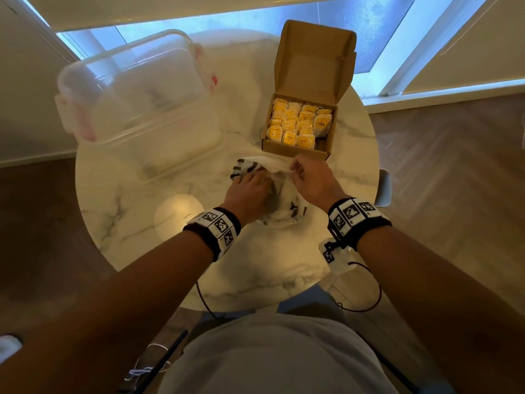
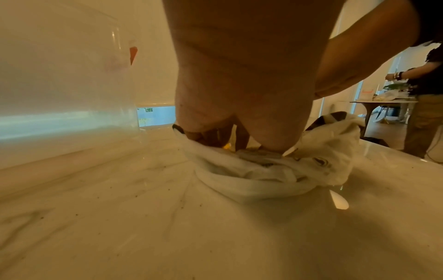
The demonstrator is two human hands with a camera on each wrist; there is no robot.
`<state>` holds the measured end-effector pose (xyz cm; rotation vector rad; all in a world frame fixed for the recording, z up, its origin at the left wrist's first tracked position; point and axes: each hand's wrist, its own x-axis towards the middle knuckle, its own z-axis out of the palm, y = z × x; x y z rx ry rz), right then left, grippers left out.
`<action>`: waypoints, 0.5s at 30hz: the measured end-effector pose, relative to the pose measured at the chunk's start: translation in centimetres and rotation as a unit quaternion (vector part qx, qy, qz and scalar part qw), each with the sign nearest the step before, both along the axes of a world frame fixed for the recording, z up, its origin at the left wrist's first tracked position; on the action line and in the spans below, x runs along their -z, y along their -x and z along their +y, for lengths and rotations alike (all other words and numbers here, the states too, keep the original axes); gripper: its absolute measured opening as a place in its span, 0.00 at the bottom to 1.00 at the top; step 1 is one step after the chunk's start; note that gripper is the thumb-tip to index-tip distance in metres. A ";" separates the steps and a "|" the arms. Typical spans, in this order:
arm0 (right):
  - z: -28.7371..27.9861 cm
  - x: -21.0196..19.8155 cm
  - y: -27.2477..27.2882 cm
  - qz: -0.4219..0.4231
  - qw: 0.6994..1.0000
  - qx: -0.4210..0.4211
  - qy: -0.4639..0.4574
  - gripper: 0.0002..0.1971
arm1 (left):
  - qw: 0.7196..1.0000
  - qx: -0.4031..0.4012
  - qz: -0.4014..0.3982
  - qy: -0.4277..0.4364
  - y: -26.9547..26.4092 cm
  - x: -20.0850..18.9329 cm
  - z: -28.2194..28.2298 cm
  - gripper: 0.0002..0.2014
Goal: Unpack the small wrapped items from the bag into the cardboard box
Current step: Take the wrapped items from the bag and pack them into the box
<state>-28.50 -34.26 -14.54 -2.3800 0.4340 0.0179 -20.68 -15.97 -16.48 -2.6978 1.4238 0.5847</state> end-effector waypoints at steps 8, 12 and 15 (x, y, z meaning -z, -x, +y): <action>0.3 0.1 0.7 -0.007 1.000 0.011 0.001 0.04 | 0.997 0.041 -0.001 0.064 0.0 0.2 1.5 0.15; 0.6 -0.3 1.0 -0.021 1.000 -0.007 0.014 0.07 | 0.997 0.019 0.015 0.077 0.0 0.4 1.5 0.13; 1.0 -0.9 1.5 -0.025 0.998 -0.020 0.058 0.13 | 0.996 0.001 0.034 0.083 0.2 0.8 1.3 0.16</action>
